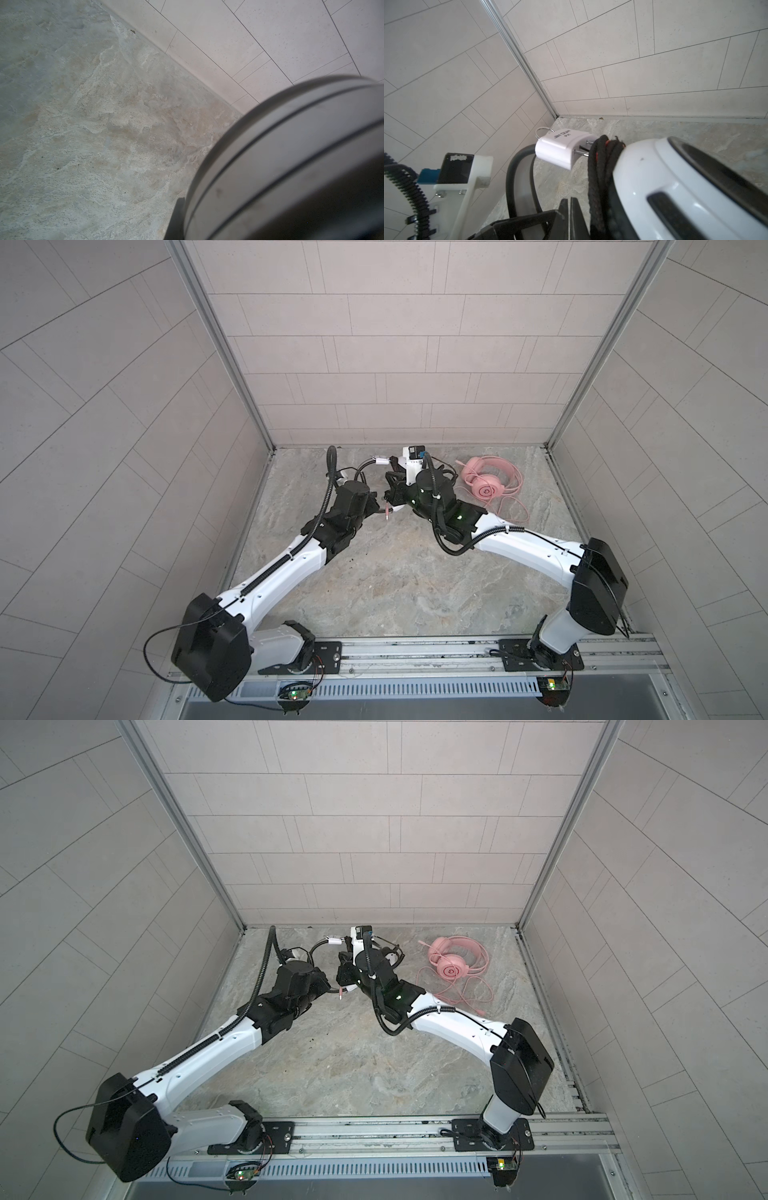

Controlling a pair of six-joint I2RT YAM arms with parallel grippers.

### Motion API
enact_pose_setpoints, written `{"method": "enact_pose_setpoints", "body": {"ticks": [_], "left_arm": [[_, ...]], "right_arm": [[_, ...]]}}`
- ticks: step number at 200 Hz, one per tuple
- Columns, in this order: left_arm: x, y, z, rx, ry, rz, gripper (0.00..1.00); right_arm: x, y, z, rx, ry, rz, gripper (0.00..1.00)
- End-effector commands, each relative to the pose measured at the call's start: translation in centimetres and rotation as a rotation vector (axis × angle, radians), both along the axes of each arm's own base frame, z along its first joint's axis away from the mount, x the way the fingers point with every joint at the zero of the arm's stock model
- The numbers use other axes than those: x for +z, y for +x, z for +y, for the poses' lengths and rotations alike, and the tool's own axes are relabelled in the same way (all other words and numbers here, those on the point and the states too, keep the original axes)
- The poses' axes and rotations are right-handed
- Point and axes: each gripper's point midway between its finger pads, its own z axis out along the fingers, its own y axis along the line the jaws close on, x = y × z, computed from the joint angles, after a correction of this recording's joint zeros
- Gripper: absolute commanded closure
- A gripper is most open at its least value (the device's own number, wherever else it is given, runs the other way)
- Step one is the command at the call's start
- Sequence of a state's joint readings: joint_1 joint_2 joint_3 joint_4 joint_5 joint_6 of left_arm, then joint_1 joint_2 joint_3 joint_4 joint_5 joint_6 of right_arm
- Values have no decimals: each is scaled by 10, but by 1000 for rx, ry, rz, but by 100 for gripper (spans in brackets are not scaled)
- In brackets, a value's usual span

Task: Wrap the headphones

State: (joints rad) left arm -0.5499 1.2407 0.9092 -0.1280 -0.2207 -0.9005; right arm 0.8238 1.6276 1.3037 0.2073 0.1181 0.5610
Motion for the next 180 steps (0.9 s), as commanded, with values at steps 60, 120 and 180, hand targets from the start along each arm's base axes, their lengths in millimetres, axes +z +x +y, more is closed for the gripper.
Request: {"method": "enact_pose_setpoints", "body": {"ticks": [60, 120, 180], "left_arm": [[44, -16, -33, -190, -85, -85, 100], [69, -18, -15, -139, -94, -141, 100], [71, -15, -4, -113, -157, -127, 100]], "right_arm": [[-60, 11, 12, 73, -390, 5, 100], [-95, 2, 17, 133, -542, 82, 92], [-111, -11, 5, 198, -717, 195, 81]]}}
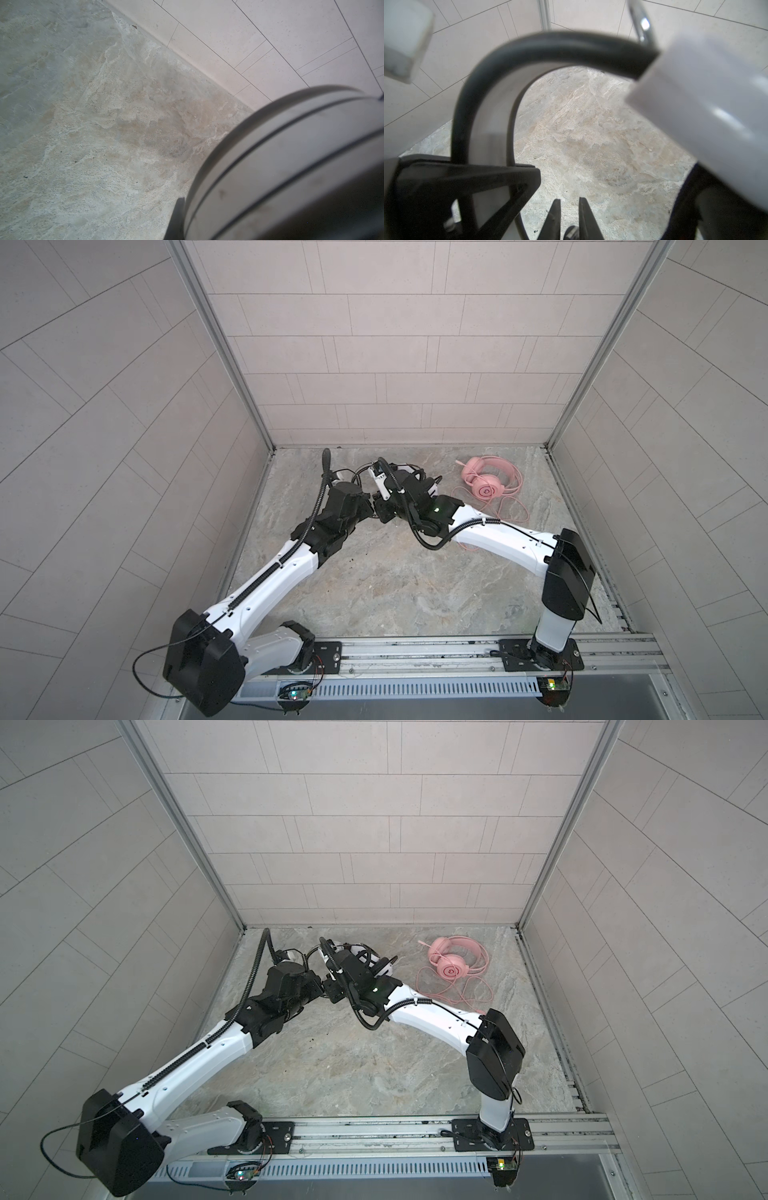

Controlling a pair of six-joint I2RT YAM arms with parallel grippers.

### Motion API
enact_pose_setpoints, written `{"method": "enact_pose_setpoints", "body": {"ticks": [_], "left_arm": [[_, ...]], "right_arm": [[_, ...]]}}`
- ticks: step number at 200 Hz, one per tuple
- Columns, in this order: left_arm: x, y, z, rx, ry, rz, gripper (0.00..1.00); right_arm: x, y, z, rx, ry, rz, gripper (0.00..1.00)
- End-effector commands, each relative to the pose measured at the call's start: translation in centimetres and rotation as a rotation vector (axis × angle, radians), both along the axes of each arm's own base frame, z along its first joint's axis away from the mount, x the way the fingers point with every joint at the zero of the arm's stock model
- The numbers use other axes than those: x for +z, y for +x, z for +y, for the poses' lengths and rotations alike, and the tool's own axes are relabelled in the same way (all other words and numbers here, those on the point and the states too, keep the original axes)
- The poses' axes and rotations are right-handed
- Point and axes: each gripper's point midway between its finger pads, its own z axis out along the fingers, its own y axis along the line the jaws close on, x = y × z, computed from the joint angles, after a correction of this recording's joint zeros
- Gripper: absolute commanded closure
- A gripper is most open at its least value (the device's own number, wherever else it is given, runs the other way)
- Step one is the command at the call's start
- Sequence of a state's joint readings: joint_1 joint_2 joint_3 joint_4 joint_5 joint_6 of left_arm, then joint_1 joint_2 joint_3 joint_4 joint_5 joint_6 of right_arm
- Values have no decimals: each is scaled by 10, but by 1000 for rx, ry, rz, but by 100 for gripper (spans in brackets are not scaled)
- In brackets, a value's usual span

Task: Wrap the headphones

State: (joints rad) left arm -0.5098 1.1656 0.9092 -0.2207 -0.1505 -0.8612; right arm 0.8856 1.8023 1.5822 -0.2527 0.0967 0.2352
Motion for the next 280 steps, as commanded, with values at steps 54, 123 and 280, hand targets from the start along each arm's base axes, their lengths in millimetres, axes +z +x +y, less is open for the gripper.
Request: {"method": "enact_pose_setpoints", "body": {"ticks": [54, 123, 280], "left_arm": [[57, 5, 6, -12, -184, -118, 100], [39, 24, 47, 91, -196, -55, 100], [2, 28, 58, 114, -213, 16, 100]], "right_arm": [[-54, -25, -35, 69, -277, 230, 63], [-61, -72, -47, 183, -386, 446, 46], [-2, -110, -30, 387, -199, 585, 47]]}}
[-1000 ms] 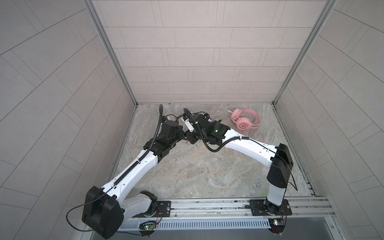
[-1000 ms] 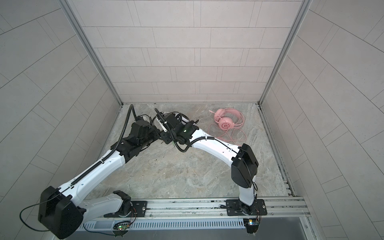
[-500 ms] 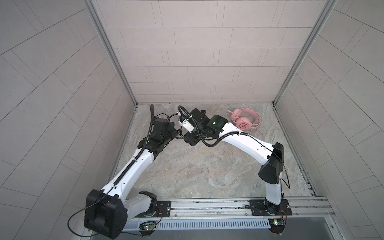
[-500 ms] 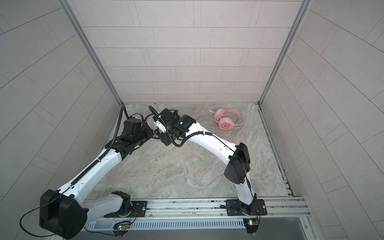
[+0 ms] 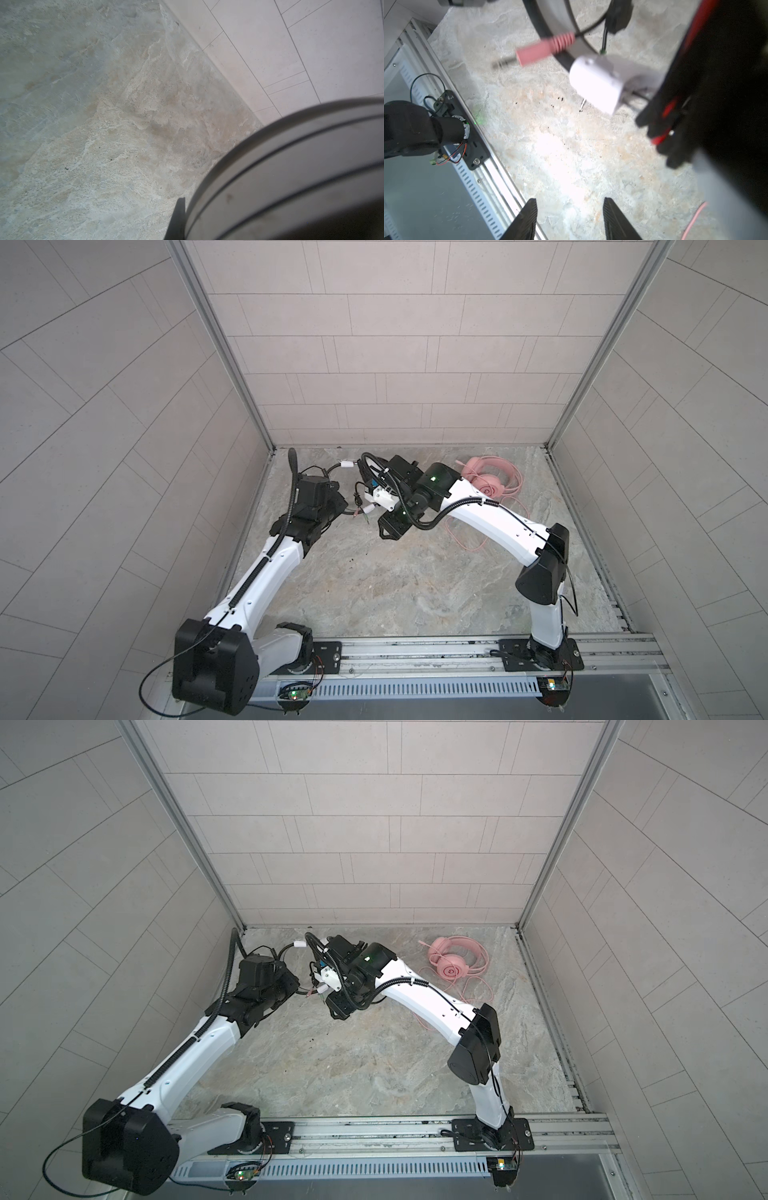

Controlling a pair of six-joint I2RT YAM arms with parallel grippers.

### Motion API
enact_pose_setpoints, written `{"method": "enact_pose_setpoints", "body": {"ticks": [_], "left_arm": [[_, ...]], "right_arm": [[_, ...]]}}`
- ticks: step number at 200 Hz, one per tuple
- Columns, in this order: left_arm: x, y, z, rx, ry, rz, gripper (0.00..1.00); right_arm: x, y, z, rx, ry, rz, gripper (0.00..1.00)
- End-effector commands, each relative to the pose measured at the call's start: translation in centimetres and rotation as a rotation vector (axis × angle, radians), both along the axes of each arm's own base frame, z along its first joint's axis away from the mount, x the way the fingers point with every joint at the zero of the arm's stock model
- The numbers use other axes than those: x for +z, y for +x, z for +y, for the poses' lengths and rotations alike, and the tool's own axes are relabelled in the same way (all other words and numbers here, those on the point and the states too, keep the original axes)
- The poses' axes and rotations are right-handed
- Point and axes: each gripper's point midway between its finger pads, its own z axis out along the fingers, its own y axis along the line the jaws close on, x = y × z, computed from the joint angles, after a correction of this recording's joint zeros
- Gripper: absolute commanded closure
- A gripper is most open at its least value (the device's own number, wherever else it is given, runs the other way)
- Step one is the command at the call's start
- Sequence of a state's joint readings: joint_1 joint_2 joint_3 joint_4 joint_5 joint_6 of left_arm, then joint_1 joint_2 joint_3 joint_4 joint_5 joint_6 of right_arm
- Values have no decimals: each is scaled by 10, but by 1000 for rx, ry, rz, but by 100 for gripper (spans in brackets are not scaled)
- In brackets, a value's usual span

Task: Wrap the headphones
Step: 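Open the right gripper and withdraw it while the left carries the headset away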

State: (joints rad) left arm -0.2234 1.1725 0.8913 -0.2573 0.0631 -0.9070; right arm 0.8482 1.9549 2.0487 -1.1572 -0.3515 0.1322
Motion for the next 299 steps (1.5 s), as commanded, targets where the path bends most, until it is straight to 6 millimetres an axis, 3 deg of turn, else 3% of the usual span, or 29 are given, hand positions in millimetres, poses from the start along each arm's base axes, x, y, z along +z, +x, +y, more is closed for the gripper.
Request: {"method": "enact_pose_setpoints", "body": {"ticks": [1, 44, 93, 106, 127, 159, 178, 212, 227, 248, 274, 299], "left_arm": [[22, 12, -10, -11, -79, -98, 100], [1, 23, 7, 46, -149, -36, 100], [-42, 56, 67, 243, -252, 86, 100], [-47, 62, 69, 227, -337, 150, 100], [-34, 77, 65, 173, -300, 155, 100], [-47, 92, 105, 288, -242, 183, 100], [-63, 106, 132, 353, -210, 212, 100], [-96, 136, 170, 412, -206, 269, 98], [-108, 150, 178, 403, -184, 288, 91], [-121, 162, 178, 370, -194, 323, 88], [-127, 164, 187, 382, -150, 336, 85], [-134, 161, 198, 403, -140, 352, 76]], "right_arm": [[25, -13, -5, 22, 74, 18, 46], [57, -17, -7, 15, 216, -18, 48], [77, -3, -39, -116, 373, -161, 48], [79, 1, -53, -162, 400, -170, 48], [72, 4, -78, -222, 379, -190, 48], [49, 14, -113, -316, 335, -178, 48], [39, 18, -132, -369, 306, -187, 48], [30, 15, -148, -403, 293, -194, 48], [24, 13, -155, -416, 285, -194, 48], [15, 12, -165, -440, 276, -190, 48], [5, 17, -180, -494, 263, -182, 48], [-1, 25, -193, -546, 254, -169, 48]]}}
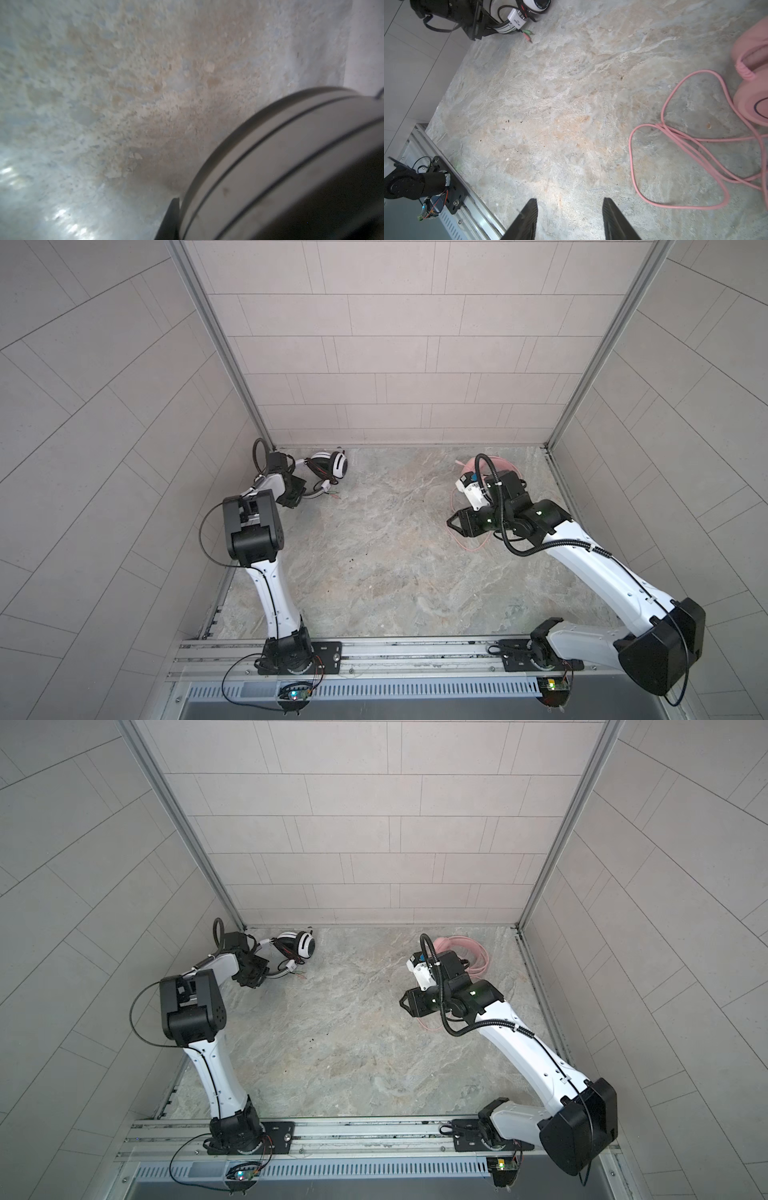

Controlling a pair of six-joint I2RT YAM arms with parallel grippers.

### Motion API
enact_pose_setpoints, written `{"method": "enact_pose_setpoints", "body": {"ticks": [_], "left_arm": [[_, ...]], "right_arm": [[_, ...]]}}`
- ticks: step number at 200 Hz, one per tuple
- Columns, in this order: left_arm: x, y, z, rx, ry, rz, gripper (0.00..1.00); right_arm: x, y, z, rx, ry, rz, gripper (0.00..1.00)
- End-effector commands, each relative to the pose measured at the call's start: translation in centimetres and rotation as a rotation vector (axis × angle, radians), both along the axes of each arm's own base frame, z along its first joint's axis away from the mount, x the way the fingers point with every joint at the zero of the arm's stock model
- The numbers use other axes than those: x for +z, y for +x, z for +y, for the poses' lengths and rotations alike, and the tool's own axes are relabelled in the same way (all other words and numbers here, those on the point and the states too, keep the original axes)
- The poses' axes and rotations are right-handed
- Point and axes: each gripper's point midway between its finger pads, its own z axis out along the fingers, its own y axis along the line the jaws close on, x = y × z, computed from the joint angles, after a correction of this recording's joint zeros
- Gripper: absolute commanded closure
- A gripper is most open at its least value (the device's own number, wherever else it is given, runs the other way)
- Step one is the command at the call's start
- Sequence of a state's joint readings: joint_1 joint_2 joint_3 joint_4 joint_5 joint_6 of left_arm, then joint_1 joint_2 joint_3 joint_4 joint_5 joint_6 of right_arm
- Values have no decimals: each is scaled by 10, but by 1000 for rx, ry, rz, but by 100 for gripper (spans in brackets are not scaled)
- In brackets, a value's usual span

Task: Wrap the headphones
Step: 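Open the right gripper and withdraw it while the left carries the headset away, then set the white headset down with the left gripper while the right reaches for pink headset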

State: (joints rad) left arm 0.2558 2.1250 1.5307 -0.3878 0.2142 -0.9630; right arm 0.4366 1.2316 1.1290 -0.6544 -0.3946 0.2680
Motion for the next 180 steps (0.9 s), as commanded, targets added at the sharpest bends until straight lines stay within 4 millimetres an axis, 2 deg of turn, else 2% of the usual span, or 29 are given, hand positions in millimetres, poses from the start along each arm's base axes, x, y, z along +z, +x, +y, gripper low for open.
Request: {"method": "enact_pose_setpoints", "body": {"ticks": [1, 35, 71, 86, 90, 94, 106, 110, 131, 146, 165, 180], "left_arm": [[31, 20, 13, -10, 37, -89, 76], [26, 18, 14, -44, 20, -69, 58], [42, 10, 11, -90, 26, -81, 37], [55, 8, 2, -115, -17, -110, 35], [59, 6, 0, -120, -21, -114, 29], [63, 4, -1, -124, -20, -121, 27], [77, -4, -1, -131, 3, -133, 5], [82, -7, -1, -135, 17, -137, 1], [108, -25, -3, -161, 67, -154, 0], [126, -35, -14, -203, 63, -207, 0], [147, -49, -28, -279, 84, -267, 0], [154, -65, -35, -306, 126, -283, 0]], "right_arm": [[2, 8, -12, -53, 4, -11, 48], [-1, 28, -38, -173, 14, -4, 48], [-14, 66, -94, -387, -51, -2, 46], [-23, 80, -119, -478, -97, 6, 46], [-26, 84, -126, -503, -99, 13, 45], [-29, 89, -133, -527, -94, 15, 45], [-40, 102, -151, -591, -60, 44, 45], [-43, 106, -156, -609, -45, 51, 45], [-60, 128, -185, -691, -24, 78, 44], [-74, 144, -211, -737, -60, 92, 45], [-92, 156, -238, -798, -1, 177, 46], [-103, 165, -256, -849, 13, 207, 46]]}}
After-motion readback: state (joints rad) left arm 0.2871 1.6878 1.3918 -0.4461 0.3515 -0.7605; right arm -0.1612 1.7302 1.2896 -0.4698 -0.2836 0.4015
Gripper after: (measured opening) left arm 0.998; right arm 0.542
